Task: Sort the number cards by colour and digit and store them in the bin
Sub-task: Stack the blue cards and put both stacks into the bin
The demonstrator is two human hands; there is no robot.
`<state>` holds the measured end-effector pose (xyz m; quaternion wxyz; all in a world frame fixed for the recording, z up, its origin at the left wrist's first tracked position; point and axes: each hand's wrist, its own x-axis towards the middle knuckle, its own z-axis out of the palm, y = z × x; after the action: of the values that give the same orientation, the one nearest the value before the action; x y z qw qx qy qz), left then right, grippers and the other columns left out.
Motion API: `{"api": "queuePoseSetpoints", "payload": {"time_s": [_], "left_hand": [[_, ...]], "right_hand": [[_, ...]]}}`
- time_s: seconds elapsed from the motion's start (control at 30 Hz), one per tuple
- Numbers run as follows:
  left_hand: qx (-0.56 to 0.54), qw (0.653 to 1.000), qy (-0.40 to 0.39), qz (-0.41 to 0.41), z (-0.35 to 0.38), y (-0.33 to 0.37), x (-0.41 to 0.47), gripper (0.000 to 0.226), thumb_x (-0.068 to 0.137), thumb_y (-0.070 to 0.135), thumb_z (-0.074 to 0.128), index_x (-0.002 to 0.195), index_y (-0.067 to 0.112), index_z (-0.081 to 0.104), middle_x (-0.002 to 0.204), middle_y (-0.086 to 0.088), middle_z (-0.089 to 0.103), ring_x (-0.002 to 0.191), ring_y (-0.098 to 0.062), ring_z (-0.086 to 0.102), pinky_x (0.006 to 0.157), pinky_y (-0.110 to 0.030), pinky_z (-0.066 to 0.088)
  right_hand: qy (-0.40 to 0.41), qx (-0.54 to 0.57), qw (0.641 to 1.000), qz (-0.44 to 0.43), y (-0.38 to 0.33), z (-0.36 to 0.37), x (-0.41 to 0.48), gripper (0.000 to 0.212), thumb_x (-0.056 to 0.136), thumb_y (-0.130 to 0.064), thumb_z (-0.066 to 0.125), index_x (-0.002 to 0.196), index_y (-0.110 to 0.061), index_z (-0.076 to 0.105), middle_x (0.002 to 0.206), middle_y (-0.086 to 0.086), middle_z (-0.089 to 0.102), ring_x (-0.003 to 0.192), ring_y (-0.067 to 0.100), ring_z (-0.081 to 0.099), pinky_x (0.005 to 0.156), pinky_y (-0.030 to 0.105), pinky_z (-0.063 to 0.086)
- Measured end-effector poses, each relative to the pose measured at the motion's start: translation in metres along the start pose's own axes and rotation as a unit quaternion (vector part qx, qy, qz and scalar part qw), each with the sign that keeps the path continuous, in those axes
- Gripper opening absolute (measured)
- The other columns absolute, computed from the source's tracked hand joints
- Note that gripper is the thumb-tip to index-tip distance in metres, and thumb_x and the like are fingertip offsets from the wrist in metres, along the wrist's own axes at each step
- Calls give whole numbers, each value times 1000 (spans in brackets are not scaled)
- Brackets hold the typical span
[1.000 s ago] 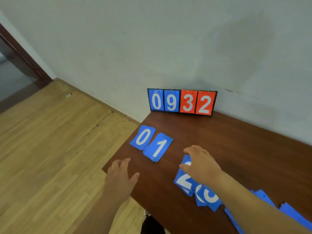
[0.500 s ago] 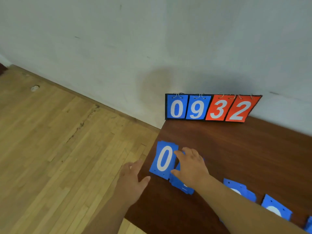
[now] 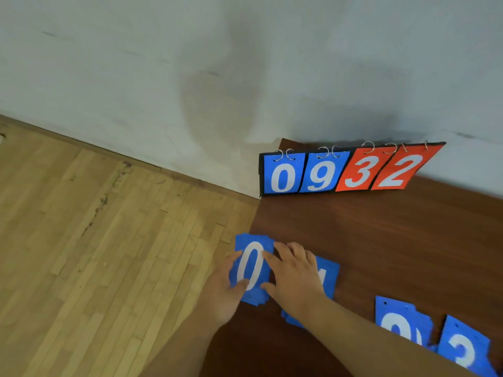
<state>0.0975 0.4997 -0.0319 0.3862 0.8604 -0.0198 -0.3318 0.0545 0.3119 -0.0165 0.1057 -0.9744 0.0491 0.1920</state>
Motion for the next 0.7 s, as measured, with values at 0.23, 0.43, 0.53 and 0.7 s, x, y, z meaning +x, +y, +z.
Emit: {"api": "queuePoseSetpoints", "payload": {"time_s": [0.23,0.43,0.53,0.7], "left_hand": [[5,994,107,11,-3,30,-3,44,96,8,58,121,44,59,116,25,63,99,0,62,88,-29,56],[-154,986,68,12,6,70,-26,48,89,-4,62,110,39,65,110,13,70,95,-10,70,80,-37,61],[-160,986,45,34,22,92,-41,44,91,-5,62,114,33,64,108,11,71,92,0,68,76,-20,58],[10,999,37,12,67,96,-48,54,92,27,72,141,32,49,125,10,57,108,-3,59,83,-19,49]], "right_hand": [[-5,147,989,-9,7,-10,-6,63,90,-52,63,148,-40,40,159,-9,27,145,17,25,120,42,28],[-33,466,883,58,23,-27,-36,44,86,-30,75,117,-52,52,105,-8,67,88,9,67,83,35,58],[6,472,876,102,39,-33,-58,38,87,-22,75,105,-49,55,86,-11,64,67,9,59,64,22,50],[85,459,862,198,90,-31,-112,38,88,-13,69,104,-45,58,78,-3,64,52,12,52,54,31,49]]}}
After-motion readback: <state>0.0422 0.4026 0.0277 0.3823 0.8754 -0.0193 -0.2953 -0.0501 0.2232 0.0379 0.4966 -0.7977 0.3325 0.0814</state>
